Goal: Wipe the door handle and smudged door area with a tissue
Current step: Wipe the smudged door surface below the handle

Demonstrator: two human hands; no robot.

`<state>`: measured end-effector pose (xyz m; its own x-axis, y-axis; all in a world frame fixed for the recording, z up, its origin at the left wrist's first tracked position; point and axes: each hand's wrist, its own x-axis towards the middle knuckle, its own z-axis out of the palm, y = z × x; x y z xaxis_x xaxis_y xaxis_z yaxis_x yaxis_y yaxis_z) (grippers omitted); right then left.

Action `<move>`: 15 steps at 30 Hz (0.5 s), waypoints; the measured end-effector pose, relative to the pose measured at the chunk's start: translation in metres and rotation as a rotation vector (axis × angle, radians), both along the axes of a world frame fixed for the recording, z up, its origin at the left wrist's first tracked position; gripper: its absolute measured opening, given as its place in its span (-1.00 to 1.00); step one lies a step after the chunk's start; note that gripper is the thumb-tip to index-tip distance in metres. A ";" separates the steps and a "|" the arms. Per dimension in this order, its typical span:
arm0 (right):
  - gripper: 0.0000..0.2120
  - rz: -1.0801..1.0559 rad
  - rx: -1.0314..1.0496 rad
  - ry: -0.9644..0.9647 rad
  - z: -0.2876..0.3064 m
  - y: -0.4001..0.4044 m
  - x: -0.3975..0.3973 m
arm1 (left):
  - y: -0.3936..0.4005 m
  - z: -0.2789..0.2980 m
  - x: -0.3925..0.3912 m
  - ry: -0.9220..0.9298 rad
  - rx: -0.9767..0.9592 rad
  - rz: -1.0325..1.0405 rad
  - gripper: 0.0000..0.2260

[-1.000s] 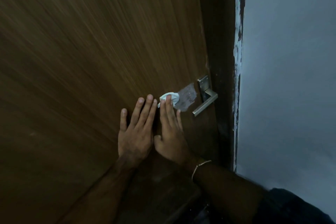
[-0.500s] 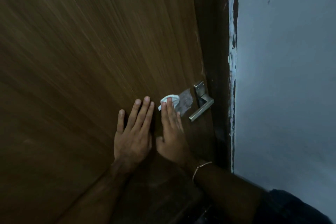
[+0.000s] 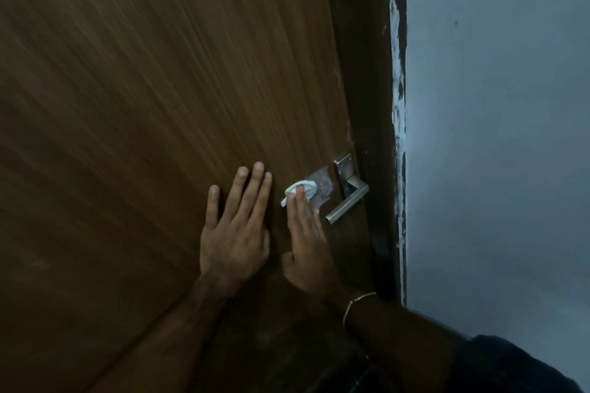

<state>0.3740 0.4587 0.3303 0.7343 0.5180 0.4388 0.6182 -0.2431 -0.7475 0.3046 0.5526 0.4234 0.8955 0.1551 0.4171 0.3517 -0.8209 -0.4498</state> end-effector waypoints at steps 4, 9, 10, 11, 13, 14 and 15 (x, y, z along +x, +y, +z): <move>-0.04 -0.047 0.083 0.051 0.013 0.006 0.004 | 0.000 -0.001 0.001 0.012 0.020 0.007 -0.16; -0.02 -0.066 -0.010 0.092 0.001 -0.001 0.001 | 0.001 -0.001 0.002 0.005 0.018 0.007 -0.12; -0.01 -0.084 0.014 0.111 0.002 0.000 0.005 | 0.001 -0.001 0.003 0.002 0.021 0.009 -0.12; -0.01 -0.086 0.053 0.122 0.006 0.002 0.008 | 0.000 -0.002 0.003 0.002 0.023 0.009 -0.11; -0.02 -0.069 0.099 0.107 0.011 0.006 0.008 | 0.000 -0.002 0.004 0.000 0.026 0.004 -0.11; -0.03 -0.055 0.091 0.090 0.010 0.006 0.006 | -0.001 -0.002 0.004 0.000 0.025 0.003 -0.11; -0.03 -0.042 0.070 0.079 0.007 0.005 0.003 | -0.001 -0.002 0.004 -0.002 0.023 0.002 -0.11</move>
